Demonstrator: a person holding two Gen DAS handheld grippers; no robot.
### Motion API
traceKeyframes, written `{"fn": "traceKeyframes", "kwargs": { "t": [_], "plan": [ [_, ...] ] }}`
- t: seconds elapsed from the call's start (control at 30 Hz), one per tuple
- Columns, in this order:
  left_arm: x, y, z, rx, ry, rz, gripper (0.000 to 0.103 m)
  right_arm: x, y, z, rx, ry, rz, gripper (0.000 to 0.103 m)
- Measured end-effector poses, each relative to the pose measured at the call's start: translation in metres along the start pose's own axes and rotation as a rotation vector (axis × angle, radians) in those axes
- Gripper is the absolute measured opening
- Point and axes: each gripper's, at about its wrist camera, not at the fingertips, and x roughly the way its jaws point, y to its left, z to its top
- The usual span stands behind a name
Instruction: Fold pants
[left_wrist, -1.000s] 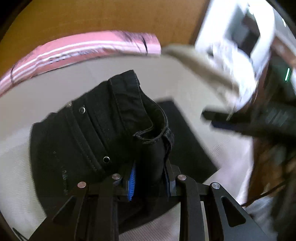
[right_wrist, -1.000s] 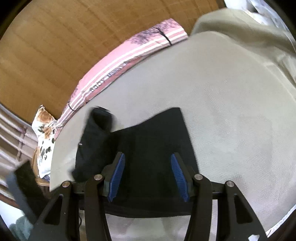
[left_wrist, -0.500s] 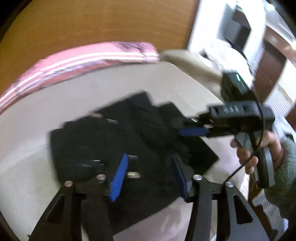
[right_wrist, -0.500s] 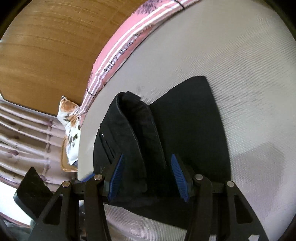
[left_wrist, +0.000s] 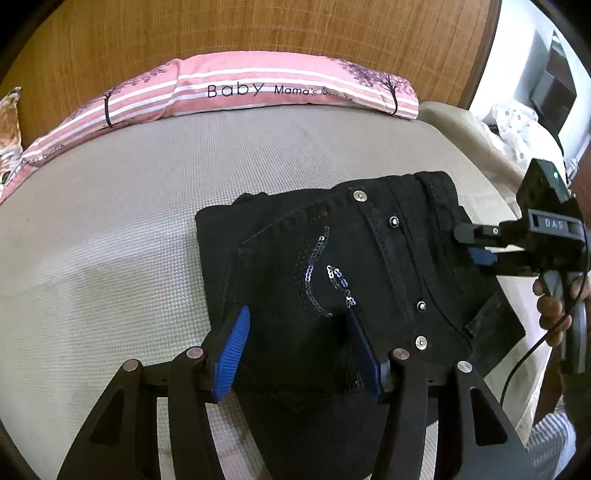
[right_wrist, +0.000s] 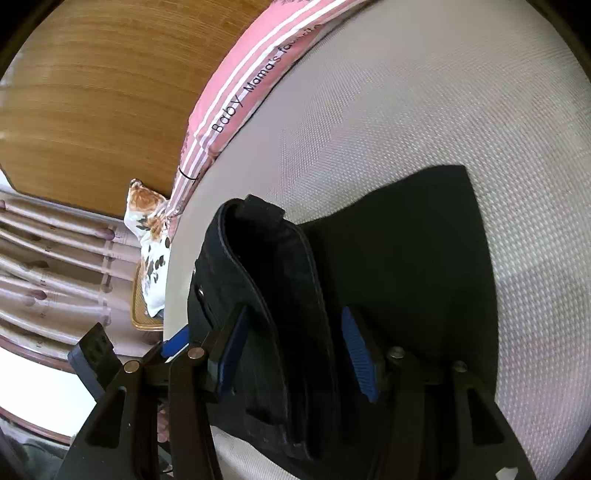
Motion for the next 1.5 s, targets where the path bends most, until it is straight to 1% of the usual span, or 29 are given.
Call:
{"fn": "traceKeyframes", "kwargs": {
  "t": [0.1, 0.23, 0.37, 0.47, 0.57, 0.8, 0.83, 0.87, 0.93, 0.97, 1.0, 1.07, 1.13, 1.2, 1.33, 1.43, 1.5],
  "plan": [
    [0.007, 0.0, 0.003, 0.002, 0.012, -0.002, 0.057, 0.002, 0.0, 0.004, -0.021, 0.009, 0.029, 0.05],
    [0.01, -0.003, 0.004, 0.001, 0.013, 0.006, 0.058, 0.014, 0.004, 0.009, -0.032, 0.015, 0.047, 0.051],
    [0.013, -0.003, 0.005, 0.005, 0.016, 0.012, 0.059, 0.022, 0.01, 0.007, -0.057, 0.049, 0.067, 0.051],
    [0.014, -0.003, 0.005, 0.002, 0.021, 0.013, 0.059, 0.025, 0.016, 0.003, -0.091, 0.053, 0.032, 0.048],
    [0.016, -0.004, 0.005, 0.008, 0.025, 0.021, 0.06, 0.027, 0.013, 0.003, -0.062, 0.045, 0.022, 0.045],
    [0.019, -0.007, 0.004, 0.016, 0.024, 0.039, 0.061, 0.029, 0.02, 0.001, -0.043, 0.026, -0.034, 0.044],
    [0.019, -0.007, 0.004, 0.017, 0.023, 0.042, 0.061, 0.03, 0.022, 0.0, -0.038, 0.021, -0.051, 0.041],
    [0.019, -0.008, 0.004, 0.019, 0.022, 0.045, 0.062, 0.03, 0.025, -0.001, -0.038, 0.02, -0.053, 0.034],
    [0.019, -0.008, 0.004, 0.019, 0.022, 0.048, 0.062, 0.029, 0.034, -0.003, -0.047, 0.009, -0.079, 0.03],
    [0.019, -0.008, 0.004, 0.017, 0.022, 0.046, 0.062, 0.029, 0.04, -0.004, -0.056, 0.004, -0.104, 0.025],
    [0.019, -0.008, 0.004, 0.015, 0.022, 0.044, 0.062, 0.027, 0.046, -0.006, -0.064, -0.007, -0.125, 0.024],
    [0.018, -0.005, 0.004, 0.013, 0.02, 0.03, 0.062, 0.023, 0.055, -0.007, -0.056, -0.02, -0.162, 0.019],
    [0.018, -0.002, 0.005, 0.005, 0.022, 0.013, 0.062, 0.019, 0.068, -0.01, -0.068, -0.038, -0.191, 0.018],
    [0.015, 0.004, 0.005, -0.025, 0.019, -0.003, 0.062, 0.015, 0.078, -0.011, -0.081, -0.046, -0.209, 0.017],
    [0.008, 0.01, 0.007, -0.073, -0.013, 0.003, 0.062, -0.004, 0.095, -0.013, -0.094, -0.09, -0.188, 0.013],
    [0.003, 0.008, 0.009, -0.064, -0.039, 0.007, 0.062, -0.02, 0.1, -0.014, -0.104, -0.12, -0.181, 0.012],
    [0.003, 0.002, 0.01, -0.044, -0.046, 0.008, 0.062, -0.031, 0.095, -0.014, -0.09, -0.144, -0.192, 0.012]
  ]
}}
